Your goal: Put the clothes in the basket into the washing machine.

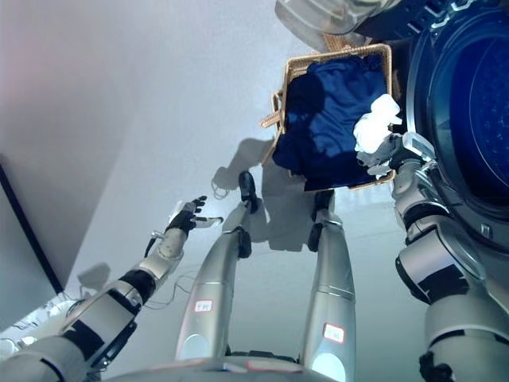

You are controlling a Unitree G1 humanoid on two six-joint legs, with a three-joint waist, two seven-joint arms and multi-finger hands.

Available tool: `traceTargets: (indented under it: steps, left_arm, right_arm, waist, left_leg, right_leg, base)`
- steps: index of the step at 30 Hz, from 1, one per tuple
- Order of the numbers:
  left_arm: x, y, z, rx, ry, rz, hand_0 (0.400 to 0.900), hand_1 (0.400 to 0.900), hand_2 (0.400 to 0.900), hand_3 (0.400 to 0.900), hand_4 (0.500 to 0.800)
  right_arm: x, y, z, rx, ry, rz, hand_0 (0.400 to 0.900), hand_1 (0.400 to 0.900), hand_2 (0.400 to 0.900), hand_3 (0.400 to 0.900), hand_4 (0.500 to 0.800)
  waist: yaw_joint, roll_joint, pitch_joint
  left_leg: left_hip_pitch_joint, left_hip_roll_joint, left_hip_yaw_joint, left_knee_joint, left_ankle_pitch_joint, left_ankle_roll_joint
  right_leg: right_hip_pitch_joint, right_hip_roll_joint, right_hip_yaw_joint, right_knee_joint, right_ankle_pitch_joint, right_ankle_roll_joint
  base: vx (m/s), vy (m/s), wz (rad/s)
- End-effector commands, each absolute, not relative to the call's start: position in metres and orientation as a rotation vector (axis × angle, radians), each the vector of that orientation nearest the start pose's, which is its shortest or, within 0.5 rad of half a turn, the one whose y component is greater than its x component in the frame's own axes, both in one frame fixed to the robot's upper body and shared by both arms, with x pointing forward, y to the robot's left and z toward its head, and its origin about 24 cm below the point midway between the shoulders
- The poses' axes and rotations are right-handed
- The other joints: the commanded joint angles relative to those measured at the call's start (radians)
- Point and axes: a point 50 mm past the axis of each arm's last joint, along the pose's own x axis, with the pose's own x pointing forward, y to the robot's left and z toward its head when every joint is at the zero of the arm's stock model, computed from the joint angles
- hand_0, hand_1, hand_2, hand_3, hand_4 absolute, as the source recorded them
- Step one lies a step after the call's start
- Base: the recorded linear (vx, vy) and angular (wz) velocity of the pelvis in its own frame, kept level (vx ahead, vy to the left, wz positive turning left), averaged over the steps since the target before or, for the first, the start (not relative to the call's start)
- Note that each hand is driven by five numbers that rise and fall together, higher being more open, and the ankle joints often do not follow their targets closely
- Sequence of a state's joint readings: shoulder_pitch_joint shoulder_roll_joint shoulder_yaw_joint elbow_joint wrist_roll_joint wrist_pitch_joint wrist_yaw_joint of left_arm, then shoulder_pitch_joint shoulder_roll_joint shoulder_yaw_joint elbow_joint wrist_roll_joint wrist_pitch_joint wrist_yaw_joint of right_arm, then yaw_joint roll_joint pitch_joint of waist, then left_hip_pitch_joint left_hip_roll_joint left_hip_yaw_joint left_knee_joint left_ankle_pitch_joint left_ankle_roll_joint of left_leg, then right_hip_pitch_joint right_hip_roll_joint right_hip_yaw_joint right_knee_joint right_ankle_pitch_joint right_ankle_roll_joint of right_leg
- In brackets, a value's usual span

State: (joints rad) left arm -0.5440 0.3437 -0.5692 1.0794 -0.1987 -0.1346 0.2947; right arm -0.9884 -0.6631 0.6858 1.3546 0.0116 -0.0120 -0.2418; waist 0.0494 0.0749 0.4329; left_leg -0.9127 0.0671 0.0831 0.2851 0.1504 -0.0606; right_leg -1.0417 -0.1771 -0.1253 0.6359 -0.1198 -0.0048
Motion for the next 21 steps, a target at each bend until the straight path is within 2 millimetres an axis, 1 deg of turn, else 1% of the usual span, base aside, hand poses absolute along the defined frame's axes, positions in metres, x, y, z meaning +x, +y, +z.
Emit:
traceTargets:
  steps: [1, 3, 5, 7, 9, 12, 13, 15, 16, 18, 21]
  left_arm:
    - [0.313, 0.216, -0.02, 0.537, 0.341, 0.145, 0.9, 0.9, 0.9, 0.9, 0.8]
    - [0.323, 0.209, -0.007, 0.525, 0.277, 0.139, 0.9, 0.9, 0.9, 0.9, 0.8]
    - [0.328, 0.206, 0.001, 0.498, 0.246, 0.148, 0.9, 0.9, 0.9, 0.9, 0.8]
    - [0.329, 0.202, 0.003, 0.488, 0.228, 0.142, 0.9, 0.9, 0.9, 0.9, 0.8]
    - [0.326, 0.201, 0.001, 0.494, 0.227, 0.131, 0.9, 0.9, 0.9, 0.9, 0.8]
    - [0.322, 0.199, -0.005, 0.504, 0.244, 0.125, 0.9, 0.9, 0.9, 0.9, 0.8]
    - [0.321, 0.201, -0.007, 0.511, 0.251, 0.132, 0.9, 0.9, 0.9, 0.9, 0.8]
    - [0.318, 0.203, -0.011, 0.527, 0.267, 0.137, 0.9, 0.9, 0.9, 0.9, 0.8]
    - [0.318, 0.203, -0.013, 0.532, 0.275, 0.141, 0.9, 0.9, 0.9, 0.9, 0.8]
    - [0.316, 0.205, -0.017, 0.546, 0.293, 0.148, 0.9, 0.9, 0.9, 0.9, 0.8]
    - [0.316, 0.209, -0.017, 0.562, 0.308, 0.161, 0.9, 0.9, 0.9, 0.9, 0.8]
  right_arm:
    - [0.36, -0.343, 0.128, -1.134, 0.328, -0.456, 0.9, 0.9, 0.9, 0.9, 0.8]
    - [0.363, -0.342, 0.136, -1.124, 0.307, -0.477, 0.9, 0.9, 0.9, 0.9, 0.8]
    - [0.365, -0.341, 0.14, -1.103, 0.289, -0.492, 0.9, 0.9, 0.9, 0.9, 0.8]
    - [0.369, -0.337, 0.146, -1.048, 0.258, -0.507, 0.9, 0.9, 0.9, 0.9, 0.8]
    - [0.374, -0.329, 0.149, -1.011, 0.22, -0.505, 0.9, 0.9, 0.9, 0.9, 0.8]
    - [0.384, -0.31, 0.155, -0.952, 0.145, -0.478, 0.9, 0.9, 0.9, 0.9, 0.8]
    - [0.39, -0.298, 0.164, -0.909, 0.084, -0.469, 0.9, 0.9, 0.9, 0.9, 0.8]
    - [0.396, -0.287, 0.171, -0.862, 0.026, -0.459, 0.9, 0.9, 0.9, 0.9, 0.8]
    - [0.398, -0.282, 0.172, -0.841, 0.013, -0.448, 0.9, 0.9, 0.9, 0.9, 0.8]
    - [0.403, -0.271, 0.181, -0.766, -0.034, -0.431, 0.9, 0.9, 0.9, 0.9, 0.8]
    - [0.407, -0.262, 0.188, -0.769, -0.053, -0.417, 0.9, 0.9, 0.9, 0.9, 0.8]
  waist:
    - [0.008, -0.026, -0.02]
    - [0.012, -0.031, -0.017]
    - [0.017, -0.037, -0.017]
    - [0.025, -0.044, -0.014]
    - [0.034, -0.052, -0.01]
    - [0.038, -0.062, -0.007]
    - [0.04, -0.067, -0.007]
    - [0.037, -0.074, -0.006]
    - [0.037, -0.078, -0.005]
    - [0.037, -0.083, -0.005]
    - [0.036, -0.088, -0.001]
  left_leg:
    - [-0.134, 0.012, -0.059, 0.212, -0.179, -0.008]
    - [-0.18, 0.009, -0.072, 0.241, -0.187, -0.008]
    - [-0.206, 0.005, -0.086, 0.247, -0.191, -0.009]
    - [-0.229, 0.001, -0.097, 0.256, -0.194, -0.009]
    - [-0.241, -0.004, -0.105, 0.258, -0.195, -0.007]
    - [-0.24, -0.006, -0.111, 0.246, -0.197, -0.005]
    - [-0.237, -0.008, -0.112, 0.239, -0.195, -0.005]
    - [-0.231, -0.011, -0.112, 0.23, -0.193, -0.007]
    - [-0.229, -0.011, -0.114, 0.226, -0.192, -0.007]
    - [-0.222, -0.014, -0.112, 0.208, -0.188, -0.007]
    - [-0.212, -0.016, -0.115, 0.181, -0.175, -0.01]
  right_leg:
    - [0.001, 0.034, 0.024, -0.121, 0.075, 0.031]
    - [-0.04, 0.035, 0.015, -0.08, 0.053, 0.022]
    - [-0.063, 0.033, 0.009, -0.06, 0.038, 0.017]
    - [-0.085, 0.034, 0.003, -0.037, 0.024, 0.013]
    - [-0.09, 0.036, -0.001, -0.037, 0.018, 0.012]
    - [-0.09, 0.035, -0.007, -0.041, 0.011, 0.014]
    - [-0.088, 0.036, -0.006, -0.046, 0.011, 0.017]
    - [-0.082, 0.038, -0.006, -0.056, 0.012, 0.018]
    - [-0.08, 0.038, -0.006, -0.059, 0.014, 0.019]
    - [-0.072, 0.036, -0.008, -0.076, 0.019, 0.022]
    - [-0.061, 0.035, -0.01, -0.103, 0.03, 0.026]
  base:
    - [0.0, -0.05, 0.19]
    - [0.02, -0.032, 0.21]
    - [0.06, -0.019, 0.2]
    - [0.08, 0.005, 0.09]
    - [0.09, 0.015, 0.02]
    - [0.08, 0.019, 0.05]
    - [0.07, 0.038, 0.01]
    - [0.05, 0.049, -0.02]
    - [0.04, 0.057, -0.04]
    - [0.04, 0.061, -0.05]
    - [0.02, 0.044, -0.02]
